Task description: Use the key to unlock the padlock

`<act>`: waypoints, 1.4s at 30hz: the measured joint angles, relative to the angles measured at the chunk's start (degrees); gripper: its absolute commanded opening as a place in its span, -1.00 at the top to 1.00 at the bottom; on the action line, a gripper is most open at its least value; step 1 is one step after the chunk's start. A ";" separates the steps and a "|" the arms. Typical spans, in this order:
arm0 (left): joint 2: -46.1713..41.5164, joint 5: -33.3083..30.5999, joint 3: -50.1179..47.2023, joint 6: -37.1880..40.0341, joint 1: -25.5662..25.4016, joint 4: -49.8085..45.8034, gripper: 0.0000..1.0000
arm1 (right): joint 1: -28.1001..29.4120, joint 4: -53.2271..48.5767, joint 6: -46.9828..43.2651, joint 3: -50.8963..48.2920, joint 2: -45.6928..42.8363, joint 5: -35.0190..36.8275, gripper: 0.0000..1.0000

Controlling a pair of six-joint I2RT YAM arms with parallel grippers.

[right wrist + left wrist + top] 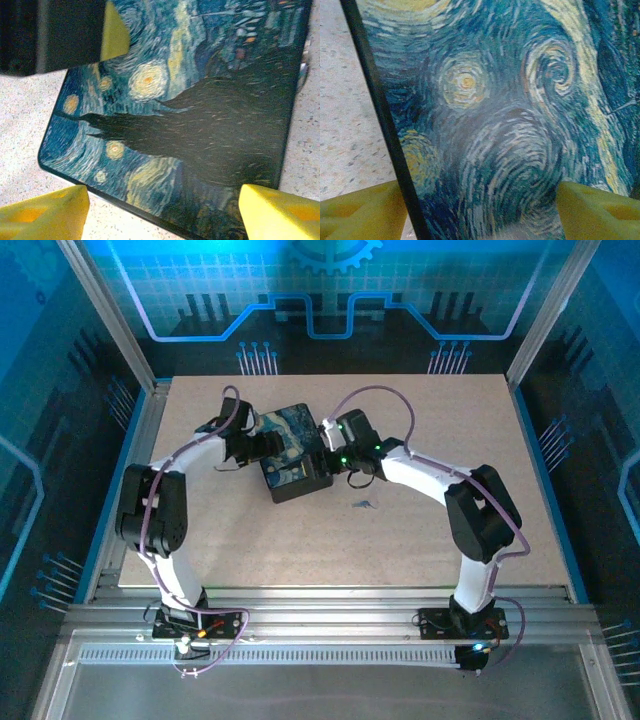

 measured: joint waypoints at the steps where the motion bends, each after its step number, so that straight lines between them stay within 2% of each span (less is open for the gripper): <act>1: 0.72 0.42 0.66 -0.26 -0.02 0.46 -0.52 | 0.15 -0.04 0.02 -0.20 0.00 -0.04 -0.57; 9: 6.56 1.51 7.10 -1.03 -0.70 1.77 -0.52 | 2.82 0.94 0.07 -5.88 -4.63 3.48 -0.64; 16: 6.71 1.51 7.34 -1.11 -0.74 1.73 -0.51 | -3.52 -2.19 -1.66 -6.16 -9.11 6.49 -0.71; 20: 6.71 1.53 7.34 -1.11 -0.74 1.73 -0.51 | -6.29 -3.19 -2.56 -3.74 -7.26 6.80 -0.69; 26: 6.91 2.14 7.72 -1.07 -0.74 1.70 -0.51 | -6.19 -2.62 -2.73 -0.24 0.63 4.24 -0.66; 32: 8.11 2.99 9.44 -0.81 -0.79 1.49 -0.51 | -3.67 -1.20 -1.95 0.20 2.78 2.32 -0.64; 42: 12.33 3.02 16.98 1.57 -0.66 -1.36 -0.51 | 6.69 2.78 4.79 -5.60 -0.13 2.12 -0.63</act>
